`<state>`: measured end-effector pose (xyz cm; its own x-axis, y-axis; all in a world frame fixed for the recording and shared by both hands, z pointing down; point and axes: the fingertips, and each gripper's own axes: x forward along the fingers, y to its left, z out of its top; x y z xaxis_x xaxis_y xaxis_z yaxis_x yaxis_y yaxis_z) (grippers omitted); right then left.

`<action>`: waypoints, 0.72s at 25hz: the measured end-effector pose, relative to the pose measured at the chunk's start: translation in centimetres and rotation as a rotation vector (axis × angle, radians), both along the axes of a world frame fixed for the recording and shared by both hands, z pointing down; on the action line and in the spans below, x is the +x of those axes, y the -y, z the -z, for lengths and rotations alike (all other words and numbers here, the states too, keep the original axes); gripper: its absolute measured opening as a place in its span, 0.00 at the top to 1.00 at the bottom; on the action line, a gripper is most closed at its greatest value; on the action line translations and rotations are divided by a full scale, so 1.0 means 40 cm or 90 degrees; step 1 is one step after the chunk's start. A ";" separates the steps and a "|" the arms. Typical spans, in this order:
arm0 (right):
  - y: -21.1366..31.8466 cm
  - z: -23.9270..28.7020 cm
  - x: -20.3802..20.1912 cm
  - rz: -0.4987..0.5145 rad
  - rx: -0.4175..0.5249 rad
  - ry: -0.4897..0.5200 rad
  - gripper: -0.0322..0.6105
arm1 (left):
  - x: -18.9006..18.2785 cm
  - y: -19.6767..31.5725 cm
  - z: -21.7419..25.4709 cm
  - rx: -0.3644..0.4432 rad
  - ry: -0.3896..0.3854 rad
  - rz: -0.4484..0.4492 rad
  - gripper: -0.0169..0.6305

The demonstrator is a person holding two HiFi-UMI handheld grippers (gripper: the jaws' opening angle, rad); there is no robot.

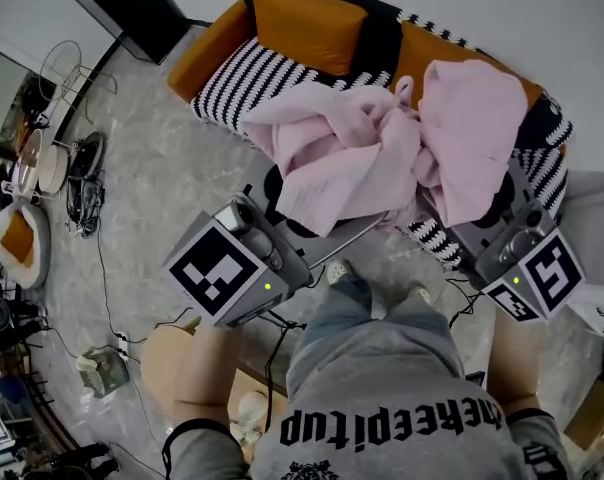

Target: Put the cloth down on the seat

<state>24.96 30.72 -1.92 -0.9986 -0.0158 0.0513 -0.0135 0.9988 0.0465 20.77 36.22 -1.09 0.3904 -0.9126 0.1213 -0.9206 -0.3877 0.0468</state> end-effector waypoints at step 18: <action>-0.001 -0.017 -0.014 -0.028 0.023 -0.020 0.56 | -0.024 0.010 -0.011 0.059 -0.005 -0.029 0.42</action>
<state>24.38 30.77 -1.24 -0.9947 -0.0621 0.0814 -0.0552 0.9949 0.0842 19.80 35.81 -0.64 0.4323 -0.9011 0.0337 -0.9017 -0.4320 0.0152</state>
